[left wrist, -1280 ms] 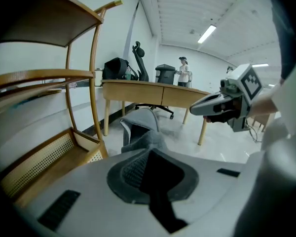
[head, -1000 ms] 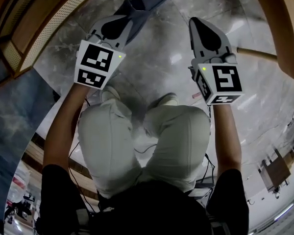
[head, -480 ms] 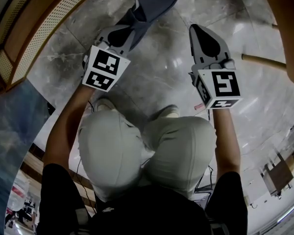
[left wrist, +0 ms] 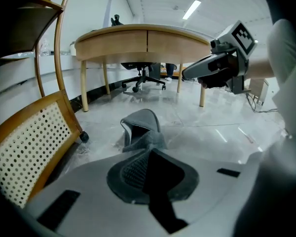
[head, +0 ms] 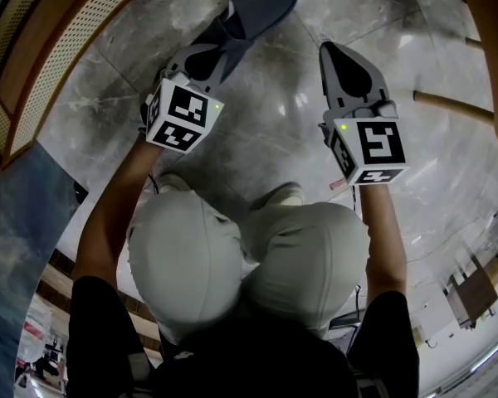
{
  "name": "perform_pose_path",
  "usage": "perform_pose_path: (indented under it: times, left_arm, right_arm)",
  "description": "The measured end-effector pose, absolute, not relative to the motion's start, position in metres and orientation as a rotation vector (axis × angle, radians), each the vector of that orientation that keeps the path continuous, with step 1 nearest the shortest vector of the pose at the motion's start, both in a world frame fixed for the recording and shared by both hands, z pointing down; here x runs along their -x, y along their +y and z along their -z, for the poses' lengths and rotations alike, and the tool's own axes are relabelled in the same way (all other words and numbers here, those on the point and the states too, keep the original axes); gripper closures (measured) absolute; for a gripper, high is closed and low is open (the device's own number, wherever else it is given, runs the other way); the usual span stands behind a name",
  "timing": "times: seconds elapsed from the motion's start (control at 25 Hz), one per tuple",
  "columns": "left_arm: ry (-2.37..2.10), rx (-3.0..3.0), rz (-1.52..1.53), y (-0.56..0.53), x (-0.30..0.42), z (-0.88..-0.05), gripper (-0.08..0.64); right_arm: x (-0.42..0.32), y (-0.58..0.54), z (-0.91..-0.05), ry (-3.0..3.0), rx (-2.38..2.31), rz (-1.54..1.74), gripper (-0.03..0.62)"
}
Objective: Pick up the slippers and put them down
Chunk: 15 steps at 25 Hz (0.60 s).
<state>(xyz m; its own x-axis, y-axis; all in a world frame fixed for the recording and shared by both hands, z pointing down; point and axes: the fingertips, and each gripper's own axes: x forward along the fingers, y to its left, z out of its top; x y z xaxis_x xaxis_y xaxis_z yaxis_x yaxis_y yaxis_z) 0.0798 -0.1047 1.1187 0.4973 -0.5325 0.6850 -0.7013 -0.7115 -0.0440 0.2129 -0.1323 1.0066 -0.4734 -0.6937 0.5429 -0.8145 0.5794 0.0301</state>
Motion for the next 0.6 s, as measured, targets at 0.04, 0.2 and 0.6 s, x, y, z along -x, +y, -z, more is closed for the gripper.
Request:
perform_pose_path:
  times: [0.04,0.2,0.6]
  left_arm:
    - [-1.050,-2.502,-1.029,-0.105,-0.081,-1.122,0.548]
    - [-1.034,-2.519,-1.081,-0.103,-0.087,-1.133,0.548]
    - [-0.998,-2.531,-1.176,-0.099,-0.097,-1.153,0.546]
  right_arm:
    - [-0.214,-0.133,-1.008,-2.304,-1.203,-0.319,0.593]
    - [-0.217,-0.132,-1.013,-2.304,-1.209,-0.327,0.592]
    - [-0.226,-0.128,-1.018,-2.292,-1.218,-0.323,0.592]
